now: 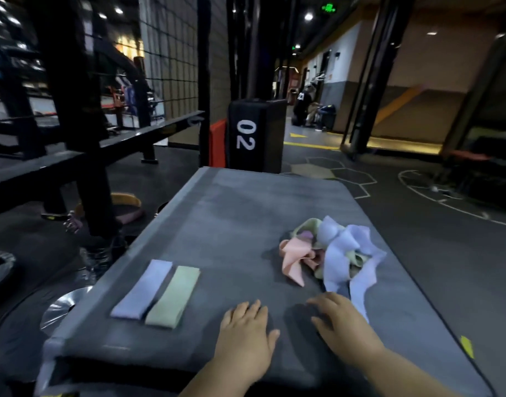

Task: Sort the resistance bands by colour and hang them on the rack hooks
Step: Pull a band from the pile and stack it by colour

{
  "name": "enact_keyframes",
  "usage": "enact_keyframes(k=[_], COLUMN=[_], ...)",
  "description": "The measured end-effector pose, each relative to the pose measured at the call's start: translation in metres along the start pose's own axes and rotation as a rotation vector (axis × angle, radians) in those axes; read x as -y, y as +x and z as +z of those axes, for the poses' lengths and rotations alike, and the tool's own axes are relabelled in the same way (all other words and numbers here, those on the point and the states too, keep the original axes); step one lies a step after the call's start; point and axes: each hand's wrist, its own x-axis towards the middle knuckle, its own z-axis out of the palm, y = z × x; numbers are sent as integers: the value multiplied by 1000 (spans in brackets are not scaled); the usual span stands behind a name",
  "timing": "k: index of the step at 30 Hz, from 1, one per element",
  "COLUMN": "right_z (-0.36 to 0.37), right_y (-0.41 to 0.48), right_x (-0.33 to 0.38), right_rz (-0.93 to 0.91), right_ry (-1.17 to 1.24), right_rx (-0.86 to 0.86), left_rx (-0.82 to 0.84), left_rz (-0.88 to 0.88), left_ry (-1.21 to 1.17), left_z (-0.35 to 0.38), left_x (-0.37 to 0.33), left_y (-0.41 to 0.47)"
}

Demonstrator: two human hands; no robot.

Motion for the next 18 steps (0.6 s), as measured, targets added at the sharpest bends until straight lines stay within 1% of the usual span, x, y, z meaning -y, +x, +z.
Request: enact_keyframes(k=[3,7,10,12,15,16,18], right_z=[-13,-25,-33,-37,-37,-36,-37], right_y=[-12,-19,-22,-21,-16,-15,-12], right_x=[-19,-33,-49,-62,-73,-77,-81], right_rz=[62,118,229,304,427,440,421], right_ry=[76,203,211,183,239,255,207], right_rx=[-40,-247,-321,-272,-93,-46,53], left_rx=[13,19,32,29,29,37,63], left_rz=[-7,17,52,82,147,173,217], left_ry=[4,0,-38,-53,-55,-51,-42], left_z=[4,4,7,9,12,13,17], left_x=[-19,-48,-73,-89,-110,-116,-123], left_y=[3,14,27,39,56,62,72])
